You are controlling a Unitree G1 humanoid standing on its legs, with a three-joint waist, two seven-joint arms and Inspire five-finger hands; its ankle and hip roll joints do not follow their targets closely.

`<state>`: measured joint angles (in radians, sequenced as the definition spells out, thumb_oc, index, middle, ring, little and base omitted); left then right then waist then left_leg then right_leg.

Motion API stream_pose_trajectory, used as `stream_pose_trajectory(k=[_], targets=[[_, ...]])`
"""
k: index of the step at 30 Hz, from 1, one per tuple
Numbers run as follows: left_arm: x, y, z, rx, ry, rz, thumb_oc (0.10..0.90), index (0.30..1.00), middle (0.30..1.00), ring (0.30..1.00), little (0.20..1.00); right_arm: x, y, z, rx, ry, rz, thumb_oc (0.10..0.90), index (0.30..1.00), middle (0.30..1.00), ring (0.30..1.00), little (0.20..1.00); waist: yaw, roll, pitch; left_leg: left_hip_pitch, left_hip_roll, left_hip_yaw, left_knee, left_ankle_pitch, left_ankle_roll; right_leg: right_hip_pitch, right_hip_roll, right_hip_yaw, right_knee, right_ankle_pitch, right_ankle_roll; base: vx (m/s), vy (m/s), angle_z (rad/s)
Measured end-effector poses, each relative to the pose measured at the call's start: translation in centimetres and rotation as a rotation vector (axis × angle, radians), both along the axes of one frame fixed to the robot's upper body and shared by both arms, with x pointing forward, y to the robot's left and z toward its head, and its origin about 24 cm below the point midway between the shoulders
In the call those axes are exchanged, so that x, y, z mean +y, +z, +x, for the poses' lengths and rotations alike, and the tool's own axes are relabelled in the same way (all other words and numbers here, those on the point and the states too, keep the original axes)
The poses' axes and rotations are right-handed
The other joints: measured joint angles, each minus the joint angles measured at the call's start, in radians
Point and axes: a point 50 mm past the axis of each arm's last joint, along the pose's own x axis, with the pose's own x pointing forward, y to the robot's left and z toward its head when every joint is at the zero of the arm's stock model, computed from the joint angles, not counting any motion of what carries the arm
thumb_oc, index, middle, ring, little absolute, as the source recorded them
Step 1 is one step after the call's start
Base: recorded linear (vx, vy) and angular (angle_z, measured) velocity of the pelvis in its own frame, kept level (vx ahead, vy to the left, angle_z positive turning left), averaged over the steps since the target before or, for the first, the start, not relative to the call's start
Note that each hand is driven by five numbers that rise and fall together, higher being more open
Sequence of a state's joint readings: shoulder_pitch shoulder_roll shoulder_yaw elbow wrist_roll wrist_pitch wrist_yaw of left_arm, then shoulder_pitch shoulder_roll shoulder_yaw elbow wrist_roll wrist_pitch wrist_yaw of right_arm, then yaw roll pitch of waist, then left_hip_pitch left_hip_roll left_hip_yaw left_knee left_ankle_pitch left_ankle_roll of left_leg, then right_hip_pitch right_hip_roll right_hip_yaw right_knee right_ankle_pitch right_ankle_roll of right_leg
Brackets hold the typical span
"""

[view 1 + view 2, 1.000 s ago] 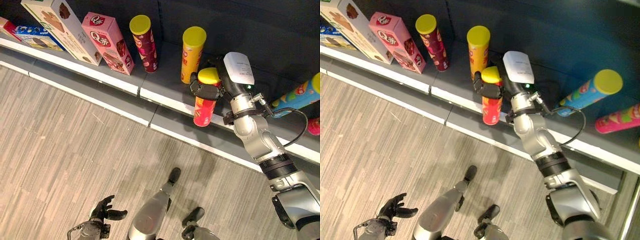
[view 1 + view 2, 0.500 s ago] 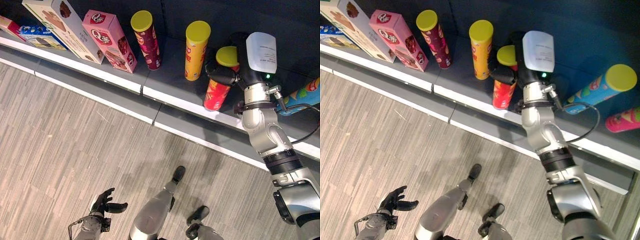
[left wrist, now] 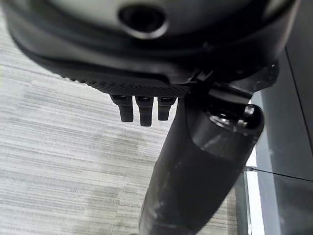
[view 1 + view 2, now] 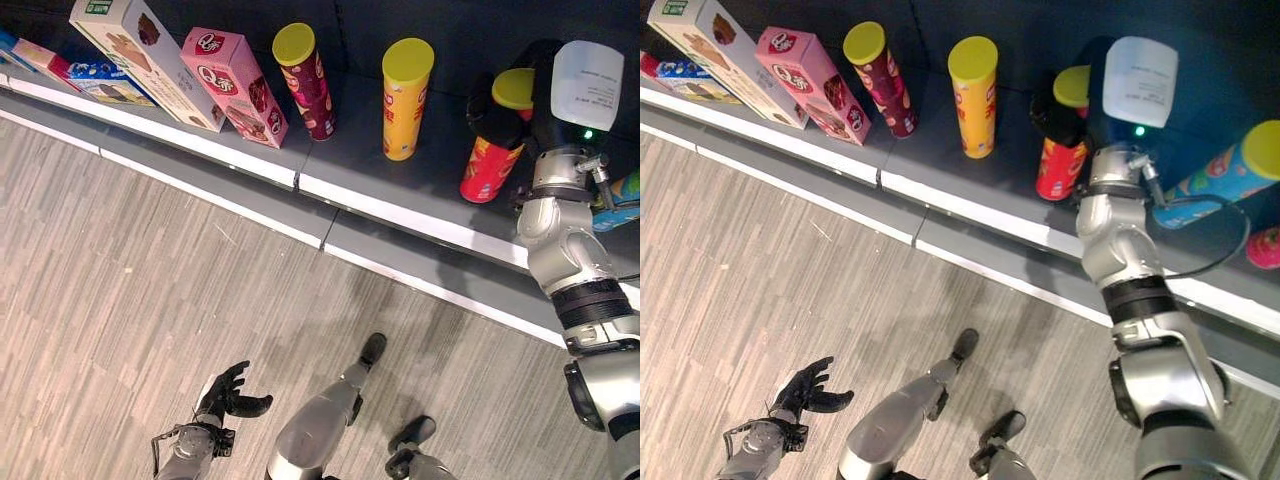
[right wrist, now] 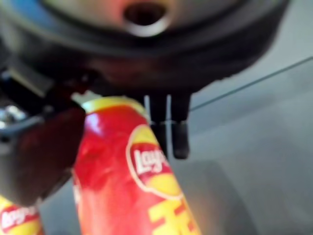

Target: Put the goods on the table back onto the shelves and tidy them up.

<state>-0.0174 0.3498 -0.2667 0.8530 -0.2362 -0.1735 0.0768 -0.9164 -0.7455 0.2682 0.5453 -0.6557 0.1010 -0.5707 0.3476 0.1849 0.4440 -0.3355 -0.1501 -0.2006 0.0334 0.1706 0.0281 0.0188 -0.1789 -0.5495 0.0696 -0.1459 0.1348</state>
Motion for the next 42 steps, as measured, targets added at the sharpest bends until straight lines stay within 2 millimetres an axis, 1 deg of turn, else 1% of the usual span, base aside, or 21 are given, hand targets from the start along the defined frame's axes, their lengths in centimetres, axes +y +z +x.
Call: stream_pose_trajectory(k=[1, 9, 15, 16, 19, 20, 21, 22, 23, 26, 30, 31, 32, 33, 34, 35, 36, 37, 38, 39, 42], targets=[[0.0, 0.0, 0.0, 0.0, 0.001, 0.0, 0.8, 0.9, 0.9, 0.9, 0.9, -0.1, 0.1, -0.1, -0.008, -0.005, -0.003, 0.4, 0.3, 0.3, 0.3, 0.3, -0.001, 0.006, -0.001, 0.0, -0.003, 0.0, -0.001, 0.0, 0.0, -0.001, -0.003, -0.001, 0.003, -0.001, 0.0, 0.01, 0.013, 0.05], [-0.3, 0.3, 0.3, -0.019, -0.013, -0.008, 0.8, 0.9, 0.9, 0.9, 0.9, -0.2, 0.2, -0.1, -0.027, -0.027, -0.006, 0.4, 0.3, 0.3, 0.3, 0.3, -0.01, 0.006, -0.001, 0.0, -0.003, 0.0, -0.002, 0.0, 0.0, -0.007, -0.005, 0.002, 0.002, -0.002, 0.0, 0.0, 0.002, 0.0], [-0.4, 0.4, 0.5, -0.028, -0.004, -0.021, 0.8, 0.9, 0.9, 0.9, 0.9, -0.2, 0.1, -0.1, -0.026, -0.032, -0.003, 0.4, 0.3, 0.3, 0.3, 0.3, -0.01, 0.006, -0.001, 0.0, -0.001, 0.001, -0.001, 0.002, 0.003, -0.016, -0.012, 0.007, 0.032, -0.013, 0.002, -0.01, -0.005, -0.02], [-1.1, 2.3, 0.9, -0.109, -0.06, -0.048, 0.8, 0.9, 0.9, 0.9, 0.9, -0.2, 0.0, -0.1, -0.024, -0.041, 0.007, 0.4, 0.3, 0.3, 0.3, 0.3, -0.01, 0.006, -0.001, 0.001, 0.002, 0.003, -0.001, 0.006, 0.008, -0.021, -0.013, 0.006, 0.037, -0.015, 0.002, -0.07, -0.03, -0.02], [-2.4, 6.3, 1.4, -0.286, -0.232, -0.083, 0.8, 0.9, 0.9, 0.9, 0.9, -0.4, -0.5, 0.0, -0.018, -0.058, 0.009, 0.4, 0.3, 0.3, 0.3, 0.3, 0.0, 0.013, -0.002, 0.003, 0.001, 0.001, 0.006, 0.007, 0.009, -0.023, -0.018, 0.006, 0.063, -0.026, 0.005, -0.05, -0.018, 0.02], [-2.8, 6.8, 1.8, -0.323, -0.257, -0.098, 0.8, 0.9, 0.9, 0.9, 0.9, -0.5, -0.6, 0.1, -0.014, -0.069, 0.009, 0.4, 0.3, 0.3, 0.3, 0.3, -0.002, 0.02, -0.007, 0.003, -0.001, -0.001, 0.011, 0.006, 0.008, -0.027, -0.022, 0.005, 0.07, -0.032, 0.005, -0.03, -0.003, 0.07], [-2.7, 6.7, 2.1, -0.323, -0.247, -0.1, 0.8, 0.9, 0.9, 0.9, 0.9, -0.5, -0.7, 0.1, -0.01, -0.071, 0.013, 0.4, 0.3, 0.3, 0.3, 0.3, -0.003, 0.026, -0.011, 0.002, -0.003, -0.003, 0.013, 0.006, 0.008, -0.027, -0.023, 0.005, 0.075, -0.036, 0.005, 0.0, 0.0, 0.0], [-2.1, 6.0, 2.2, -0.285, -0.221, -0.084, 0.8, 0.9, 0.9, 0.9, 0.9, -0.3, -0.9, 0.2, -0.009, -0.067, 0.017, 0.4, 0.3, 0.3, 0.3, 0.3, -0.007, 0.028, -0.011, 0.001, -0.002, -0.003, 0.013, 0.006, 0.008, -0.035, -0.028, 0.006, 0.092, -0.041, 0.004, -0.03, -0.01, -0.01], [-1.4, 5.0, 1.7, -0.224, -0.194, -0.07, 0.8, 0.9, 0.9, 0.9, 0.9, -0.4, -0.8, 0.1, -0.015, -0.071, 0.019, 0.4, 0.3, 0.3, 0.3, 0.3, -0.01, 0.03, -0.012, 0.001, -0.004, -0.003, 0.013, 0.006, 0.008, -0.041, -0.035, 0.006, 0.106, -0.048, 0.004, -0.01, -0.007, -0.04], [-0.8, 3.9, 0.5, -0.154, -0.168, -0.062, 0.8, 0.9, 0.9, 0.9, 0.9, -0.5, -0.8, 0.1, -0.021, -0.08, 0.027, 0.4, 0.3, 0.3, 0.3, 0.3, -0.006, 0.03, -0.012, 0.001, -0.006, -0.006, 0.013, 0.006, 0.008, -0.041, -0.036, 0.005, 0.107, -0.049, 0.004, 0.0, -0.004, 0.03], [-0.8, 3.8, 0.2, -0.145, -0.167, -0.065, 0.8, 0.9, 0.9, 0.9, 0.9, -0.6, -0.8, 0.1, -0.024, -0.084, 0.029, 0.408, 0.312, 0.312, 0.312, 0.312, -0.001, 0.03, -0.012, 0.001, -0.008, -0.013, 0.013, 0.006, 0.008, -0.039, -0.035, 0.001, 0.109, -0.053, 0.004, 0.0, -0.005, 0.05], [-0.9, 3.9, 0.2, -0.148, -0.169, -0.066, 0.8, 0.9, 0.9, 0.9, 0.9, -0.6, -0.8, 0.1, -0.024, -0.084, 0.029, 0.489, 0.434, 0.434, 0.434, 0.434, 0.0, 0.03, -0.012, 0.001, -0.008, -0.014, 0.013, 0.006, 0.008, -0.039, -0.035, 0.0, 0.11, -0.053, 0.005, 0.0, 0.004, 0.03], [-0.9, 3.9, 0.3, -0.152, -0.17, -0.067, 0.8, 0.9, 0.9, 0.9, 0.9, -0.6, -0.8, 0.1, -0.024, -0.084, 0.029, 0.529, 0.493, 0.493, 0.493, 0.493, 0.0, 0.03, -0.012, 0.001, -0.009, -0.015, 0.013, 0.006, 0.008, -0.037, -0.036, 0.0, 0.11, -0.054, 0.005, 0.0, 0.0, 0.0], [-1.0, 4.0, 0.4, -0.156, -0.173, -0.069, 0.8, 0.9, 0.9, 0.9, 0.9, -0.5, -0.8, 0.1, -0.025, -0.083, 0.03, 0.756, 0.834, 0.834, 0.834, 0.834, -0.002, 0.03, -0.012, 0.001, -0.009, -0.015, 0.013, 0.006, 0.008, -0.035, -0.036, -0.002, 0.11, -0.054, 0.005, 0.01, 0.025, 0.03], [-1.1, 4.2, 0.8, -0.167, -0.177, -0.069, 0.8, 0.9, 0.9, 0.9, 0.9, -0.2, -1.0, 0.2, -0.026, -0.077, 0.038, 0.8, 0.9, 0.9, 0.9, 0.9, -0.012, 0.03, -0.012, 0.001, -0.01, -0.018, 0.015, 0.006, 0.008, -0.037, -0.035, -0.004, 0.108, -0.054, 0.005, 0.0, 0.024, 0.11], [-1.0, 3.5, 0.9, -0.143, -0.16, -0.064, 0.8, 0.9, 0.9, 0.9, 0.9, 0.3, -1.1, 0.4, -0.029, -0.069, 0.056, 0.8, 0.9, 0.9, 0.9, 0.9, -0.022, 0.032, -0.013, 0.001, -0.012, -0.025, 0.016, 0.006, 0.008, -0.032, -0.035, -0.012, 0.11, -0.055, 0.006, 0.0, 0.008, 0.09], [-1.1, 2.8, 1.6, -0.125, -0.133, -0.063, 0.8, 0.9, 0.9, 0.9, 0.9, 1.1, -1.3, 0.6, -0.026, -0.051, 0.076, 0.8, 0.9, 0.9, 0.9, 0.9, -0.029, 0.032, -0.013, 0.001, -0.012, -0.025, 0.017, 0.006, 0.008, -0.033, -0.036, -0.012, 0.119, -0.058, 0.005, 0.0, -0.007, 0.06], [-1.1, 2.5, 1.9, -0.114, -0.121, -0.062, 0.8, 0.9, 0.9, 0.9, 0.9, 1.4, -1.4, 0.8, -0.024, -0.045, 0.078, 0.8, 0.9, 0.9, 0.9, 0.9, -0.03, 0.033, -0.014, 0.001, -0.012, -0.025, 0.017, 0.006, 0.008, -0.032, -0.037, -0.011, 0.125, -0.06, 0.004, 0.0, 0.0, 0.0], [-1.1, 2.5, 1.9, -0.114, -0.121, -0.062, 0.8, 0.9, 0.9, 0.9, 0.9, 1.4, -1.4, 0.8, -0.024, -0.045, 0.078, 0.8, 0.9, 0.9, 0.9, 0.9, -0.03, 0.033, -0.014, 0.001, -0.012, -0.025, 0.017, 0.006, 0.008, -0.032, -0.037, -0.011, 0.125, -0.06, 0.004, 0.0, 0.0, 0.0], [-1.4, 1.3, 1.4, -0.06, -0.093, -0.071, 0.8, 0.9, 0.9, 0.9, 0.9, 0.6, -1.3, 0.6, -0.018, -0.076, 0.043, 0.8, 0.9, 0.9, 0.9, 0.9, -0.031, 0.032, -0.013, 0.001, -0.012, -0.026, 0.019, 0.006, 0.008, -0.035, -0.04, -0.013, 0.136, -0.066, 0.003, 0.0, -0.001, 0.03], [-1.3, 0.7, 0.5, -0.023, -0.082, -0.073, 0.8, 0.9, 0.9, 0.9, 0.9, 0.1, -1.1, 0.5, -0.021, -0.092, 0.04, 0.8, 0.9, 0.9, 0.9, 0.9, -0.031, 0.032, -0.013, 0.001, -0.012, -0.027, 0.022, 0.006, 0.008, -0.033, -0.039, -0.016, 0.136, -0.066, 0.003, 0.0, 0.001, 0.01]])
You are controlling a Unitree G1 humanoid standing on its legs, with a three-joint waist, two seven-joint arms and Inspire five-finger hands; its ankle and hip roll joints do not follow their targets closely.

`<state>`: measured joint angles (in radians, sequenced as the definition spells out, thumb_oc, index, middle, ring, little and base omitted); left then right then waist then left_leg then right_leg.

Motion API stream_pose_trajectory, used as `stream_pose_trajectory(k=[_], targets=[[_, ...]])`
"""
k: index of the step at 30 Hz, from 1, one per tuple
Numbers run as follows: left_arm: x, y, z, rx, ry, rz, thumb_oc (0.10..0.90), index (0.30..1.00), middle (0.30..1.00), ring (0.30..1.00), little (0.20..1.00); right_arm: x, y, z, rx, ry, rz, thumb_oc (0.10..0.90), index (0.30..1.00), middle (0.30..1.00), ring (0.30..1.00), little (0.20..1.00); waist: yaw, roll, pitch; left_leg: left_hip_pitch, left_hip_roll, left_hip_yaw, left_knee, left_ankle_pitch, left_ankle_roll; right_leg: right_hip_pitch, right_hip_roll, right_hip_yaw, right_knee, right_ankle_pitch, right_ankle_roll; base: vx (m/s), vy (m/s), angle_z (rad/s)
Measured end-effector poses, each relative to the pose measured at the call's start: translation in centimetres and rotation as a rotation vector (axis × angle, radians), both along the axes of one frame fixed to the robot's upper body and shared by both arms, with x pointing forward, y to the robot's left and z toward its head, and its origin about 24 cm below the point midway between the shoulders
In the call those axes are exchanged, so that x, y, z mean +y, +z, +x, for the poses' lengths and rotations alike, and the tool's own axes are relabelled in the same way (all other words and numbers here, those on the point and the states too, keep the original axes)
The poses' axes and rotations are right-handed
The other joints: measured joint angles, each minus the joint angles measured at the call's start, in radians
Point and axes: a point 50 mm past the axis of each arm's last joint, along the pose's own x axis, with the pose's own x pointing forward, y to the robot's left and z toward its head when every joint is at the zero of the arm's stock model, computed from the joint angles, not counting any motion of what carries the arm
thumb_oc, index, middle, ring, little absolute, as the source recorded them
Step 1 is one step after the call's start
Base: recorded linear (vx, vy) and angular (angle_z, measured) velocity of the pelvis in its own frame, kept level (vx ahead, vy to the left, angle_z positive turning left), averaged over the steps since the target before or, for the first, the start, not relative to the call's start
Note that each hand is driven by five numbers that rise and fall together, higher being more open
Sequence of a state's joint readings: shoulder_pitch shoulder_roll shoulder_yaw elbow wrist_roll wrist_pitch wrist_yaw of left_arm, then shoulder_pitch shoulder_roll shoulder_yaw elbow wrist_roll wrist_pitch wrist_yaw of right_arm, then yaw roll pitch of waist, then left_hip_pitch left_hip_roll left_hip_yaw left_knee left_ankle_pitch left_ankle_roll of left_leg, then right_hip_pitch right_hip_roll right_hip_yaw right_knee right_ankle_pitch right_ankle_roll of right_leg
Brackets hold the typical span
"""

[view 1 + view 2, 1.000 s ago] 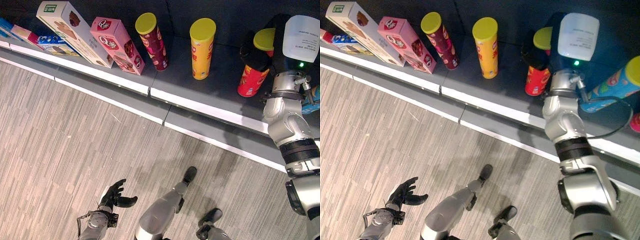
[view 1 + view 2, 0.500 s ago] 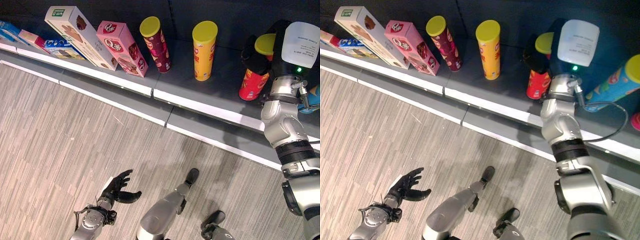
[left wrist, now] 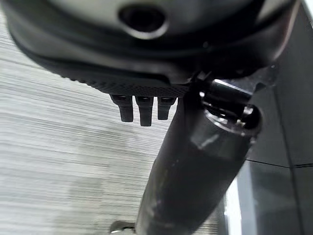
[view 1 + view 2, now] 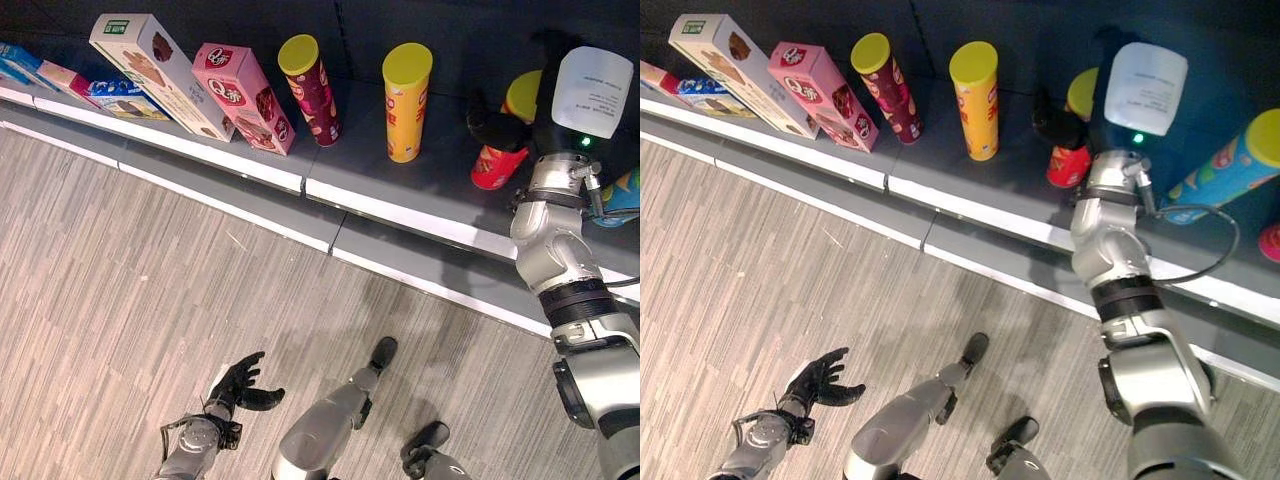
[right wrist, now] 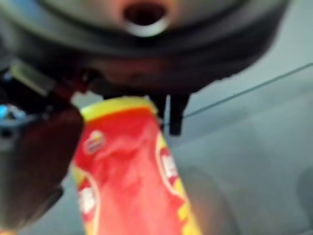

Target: Put the goods on the table back onto the shelves and tidy them up.

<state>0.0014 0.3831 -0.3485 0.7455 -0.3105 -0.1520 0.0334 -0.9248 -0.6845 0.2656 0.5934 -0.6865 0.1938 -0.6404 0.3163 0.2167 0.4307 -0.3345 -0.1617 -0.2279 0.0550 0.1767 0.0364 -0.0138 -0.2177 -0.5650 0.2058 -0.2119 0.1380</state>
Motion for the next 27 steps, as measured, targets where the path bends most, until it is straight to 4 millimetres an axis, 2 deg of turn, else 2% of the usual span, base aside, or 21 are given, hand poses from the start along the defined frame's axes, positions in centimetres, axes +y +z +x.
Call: stream_pose_trajectory(k=[8, 10, 13, 14, 17, 19, 21, 22, 24, 25, 27], targets=[[-0.8, 1.4, 1.7, -0.083, -0.024, -0.023, 0.8, 0.9, 0.9, 0.9, 0.9, 0.3, -0.3, 0.1, 0.004, 0.015, 0.006, 0.8, 0.9, 0.9, 0.9, 0.9, -0.001, -0.003, -0.001, 0.021, 0.001, -0.001, 0.007, 0.0, 0.0, 0.024, 0.001, -0.002, -0.001, 0.0, 0.0, -0.01, 0.007, 0.0], [-0.8, 1.5, 1.9, -0.086, -0.012, -0.029, 0.8, 0.9, 0.9, 0.9, 0.9, 0.9, -0.1, -0.4, -0.022, 0.053, 0.02, 0.8, 0.9, 0.9, 0.9, 0.9, -0.006, -0.01, -0.001, 0.051, 0.003, -0.001, -0.001, 0.0, -0.001, 0.059, 0.004, -0.008, -0.01, 0.005, 0.0, -0.03, 0.027, 0.01], [0.0, 1.4, 1.5, -0.075, 0.004, -0.01, 0.8, 0.9, 0.9, 0.9, 0.9, 2.4, -0.6, -0.8, -0.048, 0.126, 0.045, 0.8, 0.9, 0.9, 0.9, 0.9, -0.013, -0.057, -0.025, 0.064, 0.008, 0.0, -0.01, -0.007, -0.007, 0.076, 0.017, -0.005, -0.04, 0.01, 0.0, 0.03, -0.003, -0.07], [0.4, 1.2, 1.2, -0.062, 0.019, 0.0, 0.8, 0.9, 0.9, 0.9, 0.9, 3.4, -1.1, -1.4, -0.071, 0.187, 0.06, 0.8, 0.9, 0.9, 0.9, 0.9, -0.013, -0.092, -0.044, 0.068, 0.014, 0.004, -0.012, -0.001, -0.005, 0.075, 0.026, -0.004, -0.064, 0.024, -0.008, -0.03, 0.048, -0.03], [0.5, 1.2, 1.2, -0.062, 0.026, 0.0, 0.8, 0.9, 0.9, 0.9, 0.9, 4.4, -1.4, -2.7, -0.109, 0.265, 0.069, 0.8, 0.9, 0.9, 0.9, 0.9, -0.027, -0.12, -0.056, 0.081, 0.024, 0.015, -0.018, -0.002, -0.005, 0.1, 0.041, -0.003, -0.103, 0.041, -0.013, 0.04, -0.004, -0.1], [0.9, 0.4, 0.5, -0.027, 0.075, -0.019, 0.8, 0.9, 0.9, 0.9, 0.9, 4.7, -2.2, -4.0, -0.118, 0.336, 0.101, 0.8, 0.9, 0.9, 0.9, 0.9, -0.032, -0.136, -0.063, 0.108, 0.029, 0.034, -0.03, -0.002, -0.006, 0.121, 0.045, 0.02, -0.123, 0.055, -0.01, 0.06, -0.021, -0.28], [1.3, -0.2, -0.2, 0.015, 0.116, -0.011, 0.8, 0.9, 0.9, 0.9, 0.9, 4.7, -3.7, -5.1, -0.111, 0.379, 0.159, 0.8, 0.9, 0.9, 0.9, 0.9, -0.044, -0.158, -0.074, 0.132, 0.029, 0.045, -0.041, -0.005, -0.008, 0.145, 0.046, 0.023, -0.142, 0.061, -0.01, 0.05, -0.009, -0.19], [2.1, -0.6, -1.5, 0.054, 0.145, 0.027, 0.8, 0.9, 0.9, 0.9, 0.9, 5.2, -5.8, -6.4, -0.073, 0.475, 0.312, 0.8, 0.9, 0.9, 0.9, 0.9, -0.074, -0.194, -0.093, 0.145, 0.03, 0.056, -0.049, -0.008, -0.008, 0.155, 0.046, 0.03, -0.16, 0.067, -0.011, 0.06, -0.014, -0.23], [2.8, -1.1, -3.0, 0.094, 0.161, 0.045, 0.8, 0.9, 0.9, 0.9, 0.9, 5.6, -8.7, -8.0, 0.014, 0.574, 0.479, 0.8, 0.9, 0.9, 0.9, 0.9, -0.099, -0.226, -0.111, 0.167, 0.036, 0.079, -0.066, -0.011, -0.012, 0.16, 0.045, 0.053, -0.161, 0.068, -0.012, 0.07, -0.018, -0.41], [2.8, -1.4, -4.0, 0.112, 0.167, 0.048, 0.8, 0.9, 0.9, 0.9, 0.9, 5.1, -11.7, -8.9, 0.138, 0.653, 0.68, 0.8, 0.9, 0.9, 0.9, 0.9, -0.125, -0.247, -0.127, 0.181, 0.043, 0.097, -0.07, -0.016, -0.018, 0.174, 0.048, 0.077, -0.178, 0.08, -0.013, 0.04, -0.01, -0.53], [2.6, -1.4, -4.3, 0.114, 0.153, 0.05, 0.8, 0.9, 0.9, 0.9, 0.9, 4.3, -14.0, -9.3, 0.219, 0.679, 0.876, 0.8, 0.9, 0.9, 0.9, 0.9, -0.145, -0.254, -0.138, 0.191, 0.057, 0.118, -0.073, -0.025, -0.022, 0.178, 0.056, 0.104, -0.193, 0.091, -0.019, 0.03, -0.007, -0.47]])
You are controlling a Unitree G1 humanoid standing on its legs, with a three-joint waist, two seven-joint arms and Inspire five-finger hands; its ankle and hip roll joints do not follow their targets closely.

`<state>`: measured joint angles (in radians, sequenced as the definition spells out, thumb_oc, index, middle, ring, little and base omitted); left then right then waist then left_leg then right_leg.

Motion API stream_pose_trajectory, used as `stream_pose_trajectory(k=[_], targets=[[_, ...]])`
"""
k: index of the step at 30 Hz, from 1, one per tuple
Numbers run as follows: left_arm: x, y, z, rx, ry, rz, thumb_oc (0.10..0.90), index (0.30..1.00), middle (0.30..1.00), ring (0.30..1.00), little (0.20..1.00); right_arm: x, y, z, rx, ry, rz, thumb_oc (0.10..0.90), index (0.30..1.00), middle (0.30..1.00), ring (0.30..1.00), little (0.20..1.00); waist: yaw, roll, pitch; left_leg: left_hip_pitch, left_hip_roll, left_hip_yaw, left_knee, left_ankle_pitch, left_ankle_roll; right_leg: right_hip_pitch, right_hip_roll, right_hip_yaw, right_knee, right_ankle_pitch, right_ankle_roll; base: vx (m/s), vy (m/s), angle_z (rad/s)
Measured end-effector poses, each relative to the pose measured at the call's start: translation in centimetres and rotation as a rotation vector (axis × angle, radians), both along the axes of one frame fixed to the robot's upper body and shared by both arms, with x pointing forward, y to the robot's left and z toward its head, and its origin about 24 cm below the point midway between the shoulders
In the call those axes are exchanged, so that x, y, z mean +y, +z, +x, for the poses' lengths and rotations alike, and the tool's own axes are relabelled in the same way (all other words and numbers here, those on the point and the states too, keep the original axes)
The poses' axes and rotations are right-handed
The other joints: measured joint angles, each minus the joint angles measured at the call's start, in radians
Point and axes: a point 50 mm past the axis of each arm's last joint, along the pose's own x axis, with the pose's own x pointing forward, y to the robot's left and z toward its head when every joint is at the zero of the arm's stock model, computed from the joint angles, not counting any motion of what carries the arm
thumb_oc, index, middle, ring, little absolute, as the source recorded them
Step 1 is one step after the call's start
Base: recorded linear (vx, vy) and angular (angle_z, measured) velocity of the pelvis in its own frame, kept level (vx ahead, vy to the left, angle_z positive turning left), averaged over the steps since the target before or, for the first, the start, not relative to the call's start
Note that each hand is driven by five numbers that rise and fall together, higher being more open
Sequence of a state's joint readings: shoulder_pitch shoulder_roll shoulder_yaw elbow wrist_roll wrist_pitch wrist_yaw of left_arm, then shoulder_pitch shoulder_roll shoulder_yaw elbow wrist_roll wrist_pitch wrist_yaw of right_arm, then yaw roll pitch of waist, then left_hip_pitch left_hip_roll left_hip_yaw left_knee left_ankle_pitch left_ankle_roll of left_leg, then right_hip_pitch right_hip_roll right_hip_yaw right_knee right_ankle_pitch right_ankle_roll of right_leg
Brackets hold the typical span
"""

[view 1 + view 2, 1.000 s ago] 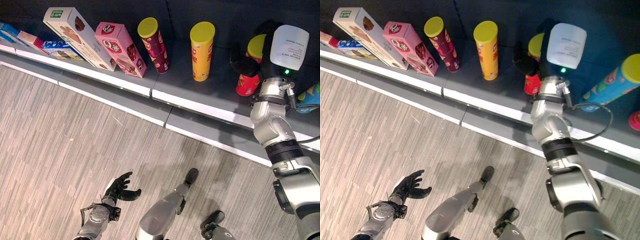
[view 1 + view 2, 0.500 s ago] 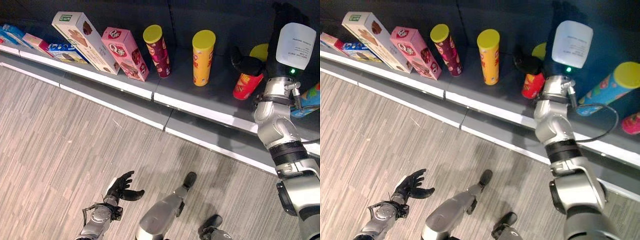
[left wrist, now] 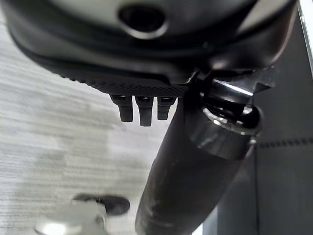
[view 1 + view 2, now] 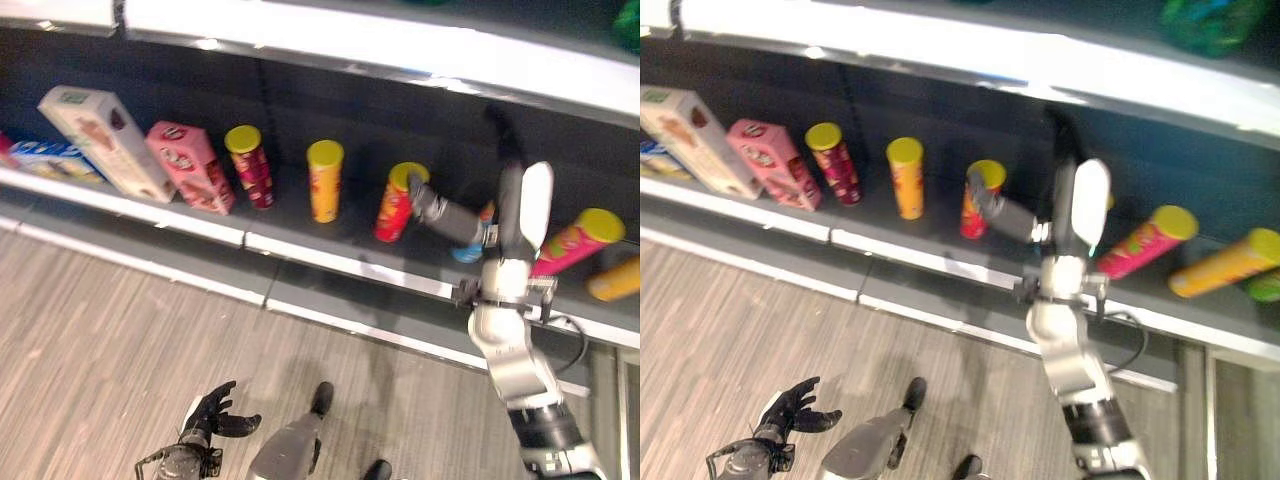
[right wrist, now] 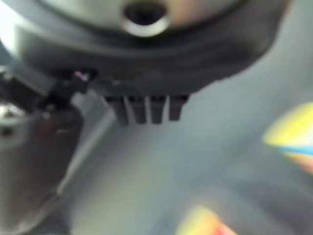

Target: Put the goods on the table back onto the shelves and tidy them up.

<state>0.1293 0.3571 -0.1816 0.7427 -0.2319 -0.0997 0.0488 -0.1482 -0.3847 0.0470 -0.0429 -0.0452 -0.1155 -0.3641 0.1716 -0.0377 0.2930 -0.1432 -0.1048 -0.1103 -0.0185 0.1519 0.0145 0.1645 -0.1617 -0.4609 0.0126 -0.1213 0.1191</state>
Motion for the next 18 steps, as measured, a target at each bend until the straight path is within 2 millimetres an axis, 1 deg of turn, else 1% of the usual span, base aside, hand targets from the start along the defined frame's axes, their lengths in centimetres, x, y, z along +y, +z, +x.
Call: stream_pose_trajectory(k=[1, 2, 3, 4, 5, 6, 7, 8, 9, 10, 12, 13, 14, 15, 16, 18], targets=[[-0.1, 0.1, 0.2, -0.008, -0.001, -0.004, 0.8, 0.9, 0.9, 0.9, 0.9, -0.5, -0.9, -0.4, 0.045, 0.01, 0.043, 0.8, 0.9, 0.9, 0.9, 0.9, -0.013, 0.001, -0.003, 0.001, 0.008, 0.008, -0.002, 0.002, -0.002, -0.002, 0.004, 0.007, -0.006, 0.008, -0.002, 0.02, -0.004, -0.28], [-0.1, 0.1, 0.4, -0.01, 0.009, -0.015, 0.8, 0.9, 0.9, 0.9, 0.9, -1.2, -2.0, -1.1, 0.072, 0.044, 0.158, 0.8, 0.9, 0.9, 0.9, 0.9, -0.025, -0.004, -0.01, 0.005, 0.013, 0.023, -0.008, 0.002, -0.003, -0.006, 0.007, 0.017, -0.019, 0.011, -0.004, -0.01, -0.002, -0.28], [0.1, 0.1, 0.3, -0.012, 0.042, -0.026, 0.8, 0.9, 0.9, 0.9, 0.9, -1.5, -3.4, -2.1, 0.111, 0.067, 0.274, 0.8, 0.9, 0.9, 0.9, 0.9, -0.023, -0.009, -0.021, 0.016, 0.016, 0.034, -0.016, 0.002, -0.003, -0.003, 0.007, 0.028, -0.019, 0.013, -0.004, -0.01, -0.012, -0.34], [0.3, -0.1, -0.4, 0.004, 0.065, -0.027, 0.8, 0.9, 0.9, 0.9, 0.9, -1.6, -5.2, -3.2, 0.175, 0.085, 0.357, 0.8, 0.9, 0.9, 0.9, 0.9, -0.026, -0.012, -0.039, 0.029, 0.02, 0.048, -0.028, 0.002, -0.003, -0.002, 0.006, 0.041, -0.02, 0.014, -0.004, -0.02, -0.006, -0.45], [0.6, -0.3, -1.0, 0.018, 0.079, -0.027, 0.8, 0.9, 0.9, 0.9, 0.9, -2.5, -8.4, -5.7, 0.318, 0.094, 0.43, 0.8, 0.9, 0.9, 0.9, 0.9, -0.044, -0.017, -0.074, 0.041, 0.021, 0.059, -0.043, 0.002, -0.002, 0.002, 0.005, 0.054, -0.032, 0.018, -0.001, 0.0, -0.007, -0.39], [0.8, -0.4, -1.5, 0.026, 0.092, -0.026, 0.8, 0.9, 0.9, 0.9, 0.9, -3.0, -10.0, -6.9, 0.402, 0.086, 0.45, 0.8, 0.9, 0.9, 0.9, 0.9, -0.053, -0.015, -0.086, 0.051, 0.021, 0.064, -0.048, 0.006, 0.002, 0.012, 0.005, 0.057, -0.037, 0.023, -0.001, 0.0, -0.028, -0.31], [0.9, -0.4, -1.6, 0.029, 0.103, -0.026, 0.8, 0.9, 0.9, 0.9, 0.9, -3.7, -12.5, -8.6, 0.515, 0.05, 0.495, 0.8, 0.9, 0.9, 0.9, 0.9, -0.094, -0.015, -0.102, 0.062, 0.022, 0.07, -0.052, 0.006, 0.003, 0.03, 0.009, 0.061, -0.064, 0.034, 0.0, 0.01, -0.044, -0.18], [0.9, -0.4, -1.4, 0.025, 0.103, -0.029, 0.8, 0.9, 0.9, 0.9, 0.9, -4.3, -14.5, -10.5, 0.597, 0.016, 0.518, 0.8, 0.9, 0.9, 0.9, 0.9, -0.111, -0.017, -0.117, 0.068, 0.027, 0.078, -0.058, 0.008, 0.0, 0.031, 0.011, 0.066, -0.068, 0.036, -0.002, 0.01, -0.034, -0.22], [1.0, -0.4, -1.4, 0.024, 0.106, -0.03, 0.8, 0.9, 0.9, 0.9, 0.9, -4.4, -15.8, -11.2, 0.653, 0.005, 0.529, 0.8, 0.9, 0.9, 0.9, 0.9, -0.11, -0.022, -0.127, 0.076, 0.03, 0.086, -0.06, 0.007, -0.001, 0.032, 0.012, 0.079, -0.067, 0.036, -0.002, 0.0, -0.021, -0.39], [1.0, -0.5, -1.7, 0.034, 0.1, -0.036, 0.8, 0.9, 0.9, 0.9, 0.9, -4.9, -18.7, -13.2, 0.822, -0.054, 0.559, 0.8, 0.9, 0.9, 0.9, 0.9, -0.107, -0.028, -0.146, 0.091, 0.039, 0.104, -0.069, 0.004, -0.005, 0.037, 0.02, 0.098, -0.072, 0.036, -0.003, -0.02, -0.017, -0.38], [0.5, -0.5, -1.2, 0.024, 0.082, -0.046, 0.8, 0.9, 0.9, 0.9, 0.9, -5.3, -20.6, -15.7, 0.939, -0.118, 0.576, 0.8, 0.9, 0.9, 0.9, 0.9, -0.13, -0.026, -0.157, 0.092, 0.046, 0.106, -0.069, 0.004, -0.007, 0.04, 0.025, 0.099, -0.085, 0.041, -0.009, -0.02, -0.019, -0.26], [0.8, -1.0, -1.7, 0.061, 0.094, -0.039, 0.8, 0.9, 0.9, 0.9, 0.9, -5.2, -23.8, -17.9, 1.072, -0.201, 0.605, 0.8, 0.9, 0.9, 0.9, 0.9, -0.143, -0.037, -0.175, 0.105, 0.06, 0.128, -0.07, 0.001, -0.013, 0.043, 0.034, 0.121, -0.087, 0.044, -0.013, -0.01, -0.008, -0.3], [0.7, -1.6, -2.1, 0.109, 0.092, -0.036, 0.8, 0.9, 0.9, 0.9, 0.9, -5.0, -25.9, -20.1, 1.236, -0.288, 0.645, 0.8, 0.9, 0.9, 0.9, 0.9, -0.151, -0.039, -0.196, 0.108, 0.067, 0.129, -0.07, -0.004, -0.019, 0.047, 0.042, 0.127, -0.089, 0.043, -0.015, 0.0, -0.007, -0.3], [0.6, -1.6, -1.9, 0.104, 0.089, -0.043, 0.8, 0.9, 0.9, 0.9, 0.9, -4.9, -26.0, -20.9, 1.26, -0.296, 0.644, 0.8, 0.9, 0.9, 0.9, 0.9, -0.154, -0.037, -0.196, 0.108, 0.071, 0.129, -0.07, -0.004, -0.022, 0.045, 0.043, 0.127, -0.091, 0.043, -0.015, 0.01, -0.013, -0.13], [0.5, -1.7, -2.2, 0.109, 0.088, -0.047, 0.8, 0.9, 0.9, 0.9, 0.9, -4.6, -26.6, -22.3, 1.322, -0.299, 0.605, 0.8, 0.9, 0.9, 0.9, 0.9, -0.162, -0.035, -0.196, 0.111, 0.077, 0.134, -0.07, -0.002, -0.026, 0.046, 0.048, 0.134, -0.092, 0.044, -0.018, 0.01, -0.006, -0.19], [0.5, -2.4, -3.5, 0.167, 0.093, -0.045, 0.8, 0.9, 0.9, 0.9, 0.9, -3.5, -27.4, -23.6, 1.412, -0.289, 0.596, 0.8, 0.9, 0.9, 0.9, 0.9, -0.163, -0.035, -0.209, 0.122, 0.089, 0.155, -0.071, -0.006, -0.032, 0.048, 0.054, 0.152, -0.093, 0.044, -0.02, 0.01, 0.004, -0.31]])
